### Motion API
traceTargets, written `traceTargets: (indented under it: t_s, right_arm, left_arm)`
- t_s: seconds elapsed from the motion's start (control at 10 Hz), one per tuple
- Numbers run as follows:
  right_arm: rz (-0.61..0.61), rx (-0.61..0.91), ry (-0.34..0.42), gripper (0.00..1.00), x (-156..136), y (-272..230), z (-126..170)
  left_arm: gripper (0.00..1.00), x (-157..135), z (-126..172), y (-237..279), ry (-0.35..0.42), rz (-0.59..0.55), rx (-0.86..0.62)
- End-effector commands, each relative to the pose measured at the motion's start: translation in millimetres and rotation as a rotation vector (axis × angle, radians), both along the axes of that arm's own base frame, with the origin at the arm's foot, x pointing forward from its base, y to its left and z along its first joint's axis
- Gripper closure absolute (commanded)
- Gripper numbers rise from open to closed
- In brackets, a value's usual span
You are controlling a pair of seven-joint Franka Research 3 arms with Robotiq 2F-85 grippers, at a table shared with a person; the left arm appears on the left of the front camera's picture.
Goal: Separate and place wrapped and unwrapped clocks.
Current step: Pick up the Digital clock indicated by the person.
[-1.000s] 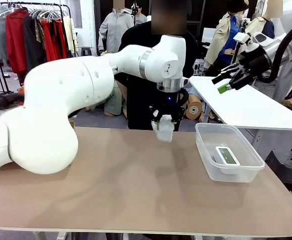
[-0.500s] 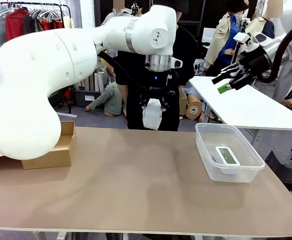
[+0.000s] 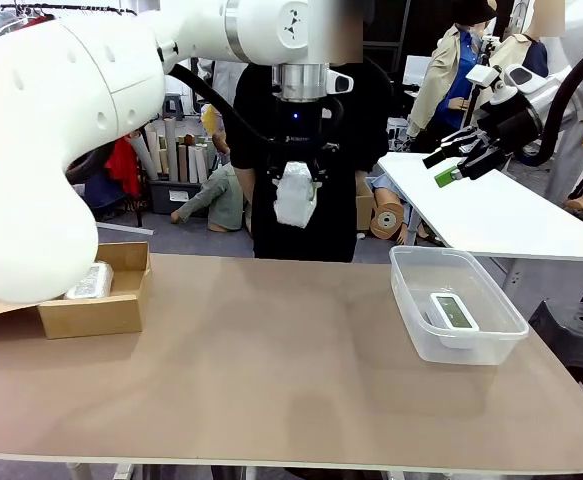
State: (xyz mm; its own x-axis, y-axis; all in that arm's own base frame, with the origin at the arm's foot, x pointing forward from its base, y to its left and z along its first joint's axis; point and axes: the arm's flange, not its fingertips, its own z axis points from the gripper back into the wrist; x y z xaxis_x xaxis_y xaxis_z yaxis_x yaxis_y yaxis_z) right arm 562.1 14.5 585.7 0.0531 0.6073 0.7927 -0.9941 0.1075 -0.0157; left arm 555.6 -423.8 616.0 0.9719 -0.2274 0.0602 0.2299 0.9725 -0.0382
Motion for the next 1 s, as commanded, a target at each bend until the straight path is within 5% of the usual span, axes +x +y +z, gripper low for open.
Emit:
traceTargets:
  t_s: [0.0,0.9]
  right_arm:
    - [0.002,-0.007,-0.004,0.0,-1.3,-0.2,1.7]
    - [0.002,-0.007,-0.004,0.0,-1.3,-0.2,1.7]
  left_arm:
    - [1.0,3.0,17.0,4.1,-0.022,-0.007,0.026]
    - [1.0,0.3,9.5,6.3,-0.025,0.01,0.013]
